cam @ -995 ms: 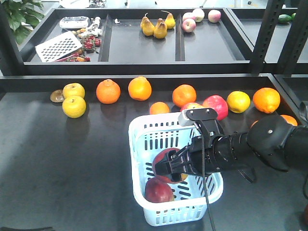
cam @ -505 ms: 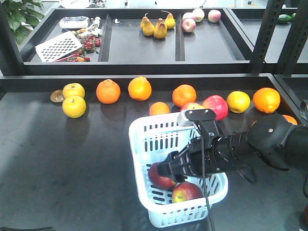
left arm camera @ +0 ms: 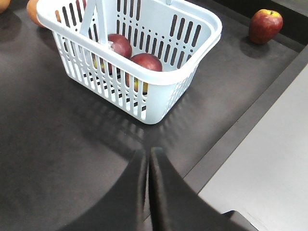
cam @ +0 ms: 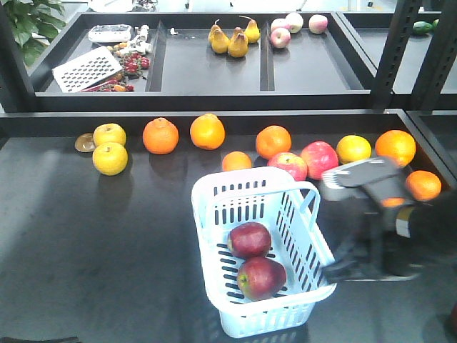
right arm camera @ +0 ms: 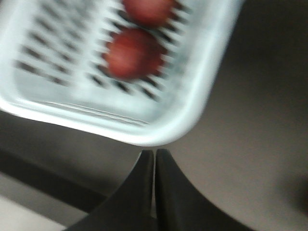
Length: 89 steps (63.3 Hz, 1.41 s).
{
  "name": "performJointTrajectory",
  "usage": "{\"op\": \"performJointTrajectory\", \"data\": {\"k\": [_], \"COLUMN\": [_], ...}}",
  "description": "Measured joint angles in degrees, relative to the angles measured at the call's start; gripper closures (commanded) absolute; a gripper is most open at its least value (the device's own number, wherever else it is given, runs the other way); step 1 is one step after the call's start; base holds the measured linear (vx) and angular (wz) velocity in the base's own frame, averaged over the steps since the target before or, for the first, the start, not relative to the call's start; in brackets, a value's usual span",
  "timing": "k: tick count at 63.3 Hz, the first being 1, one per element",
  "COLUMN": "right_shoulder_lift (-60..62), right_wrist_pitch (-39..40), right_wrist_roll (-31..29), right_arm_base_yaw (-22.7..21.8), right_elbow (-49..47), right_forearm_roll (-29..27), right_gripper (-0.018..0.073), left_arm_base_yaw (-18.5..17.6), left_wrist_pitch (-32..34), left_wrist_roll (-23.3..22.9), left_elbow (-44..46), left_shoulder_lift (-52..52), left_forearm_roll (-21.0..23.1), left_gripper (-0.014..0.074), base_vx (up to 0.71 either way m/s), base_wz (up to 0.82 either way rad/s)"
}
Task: Pick three apples into basket with both arms
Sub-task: 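Carry the second red apple into the basket and release it, then move the right gripper to the third red apple and grasp it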
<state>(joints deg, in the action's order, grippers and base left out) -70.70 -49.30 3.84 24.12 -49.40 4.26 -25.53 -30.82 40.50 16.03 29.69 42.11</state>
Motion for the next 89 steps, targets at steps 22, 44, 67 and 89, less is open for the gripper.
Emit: {"op": "performJointTrajectory", "data": {"k": [22,44,67,89], "right_shoulder_lift": [3.13,-0.85,-15.88,-25.79], "right_wrist_pitch": [-8.47,-1.46,3.80,6.22], "right_wrist_roll": [15.46,-3.84,-9.48,-8.43], "right_arm_base_yaw": [-10.06,-40.61,-48.42,-48.42], "right_elbow": [0.00,0.00,-0.04,-0.11], "right_forearm_roll": [20.68,2.52,-1.13,2.79], "right_gripper": [0.0561,0.0216,-0.0167,-0.0123], "left_arm_base_yaw": [0.00,0.00,0.00,0.00], "left_wrist_pitch": [0.00,0.00,0.00,0.00], "left_wrist_roll": [0.00,0.00,0.00,0.00], "left_elbow": [0.00,0.00,0.00,0.00], "left_shoulder_lift": [0.00,0.00,0.00,0.00], "left_forearm_roll": [0.00,0.00,0.00,0.00], "left_gripper": [0.0603,0.0603,0.0603,0.0603], "base_vx": [0.00,0.00,0.00,0.00], "base_wz": [0.00,0.00,0.00,0.00]}}
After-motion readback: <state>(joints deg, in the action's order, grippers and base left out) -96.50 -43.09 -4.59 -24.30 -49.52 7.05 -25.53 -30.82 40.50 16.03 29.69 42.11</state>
